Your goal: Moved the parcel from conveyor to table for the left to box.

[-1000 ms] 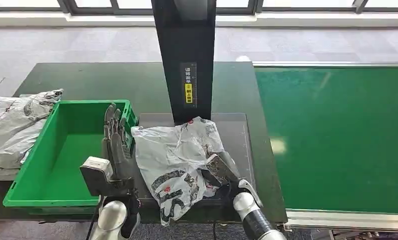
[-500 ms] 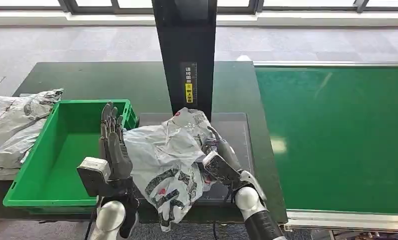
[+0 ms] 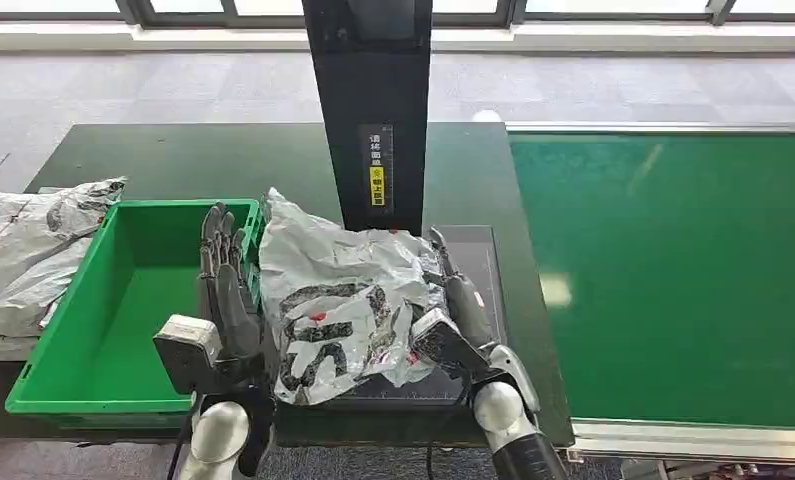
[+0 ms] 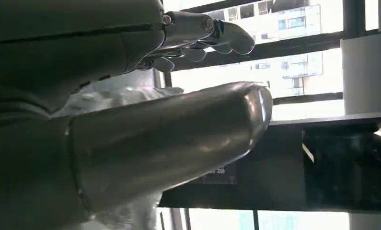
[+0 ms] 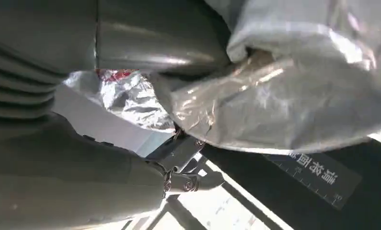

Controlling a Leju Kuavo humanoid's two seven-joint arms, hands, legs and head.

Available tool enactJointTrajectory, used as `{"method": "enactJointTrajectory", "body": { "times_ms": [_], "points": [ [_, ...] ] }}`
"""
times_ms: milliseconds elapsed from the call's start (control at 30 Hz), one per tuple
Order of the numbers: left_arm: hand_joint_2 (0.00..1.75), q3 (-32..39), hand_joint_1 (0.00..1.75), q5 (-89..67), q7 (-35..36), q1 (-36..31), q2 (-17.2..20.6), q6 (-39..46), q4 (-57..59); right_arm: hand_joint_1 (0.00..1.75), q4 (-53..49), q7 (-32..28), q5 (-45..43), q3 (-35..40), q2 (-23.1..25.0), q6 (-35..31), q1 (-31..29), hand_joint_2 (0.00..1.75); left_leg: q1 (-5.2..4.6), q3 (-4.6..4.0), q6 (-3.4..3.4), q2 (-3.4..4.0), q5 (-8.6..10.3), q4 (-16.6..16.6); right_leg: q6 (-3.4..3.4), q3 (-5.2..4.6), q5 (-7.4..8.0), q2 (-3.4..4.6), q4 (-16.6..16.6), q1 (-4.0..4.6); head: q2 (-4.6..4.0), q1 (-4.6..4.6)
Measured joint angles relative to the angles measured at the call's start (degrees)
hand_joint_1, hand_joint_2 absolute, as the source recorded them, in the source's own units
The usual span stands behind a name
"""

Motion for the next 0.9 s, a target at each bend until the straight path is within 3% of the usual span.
{"method": "enactJointTrajectory", "body": {
  "times_ms": [433, 900],
  "points": [
    [0.00, 0.0, 0.00, -0.2, 0.1, 0.0, 0.0, 1.1, 0.1, 0.00, -1.8, 3.1, 3.5, 0.0, -0.6, -5.1, 2.7, 0.00, 0.00, -0.01, 0.00, 0.00, 0.00, 0.0, 0.00, -0.03, 0.00, 0.00, 0.0, 0.00, 0.02, 0.02],
    [0.00, 0.0, 0.00, 1.2, 0.0, 0.0, 0.0, 1.9, 0.4, 0.00, -1.9, 14.2, 15.6, 0.5, -2.0, -6.4, 3.3, 0.00, 0.00, -0.03, 0.00, -0.01, 0.00, 0.0, 0.00, -0.03, 0.00, 0.00, 0.0, 0.00, 0.02, 0.00]
  ]
}}
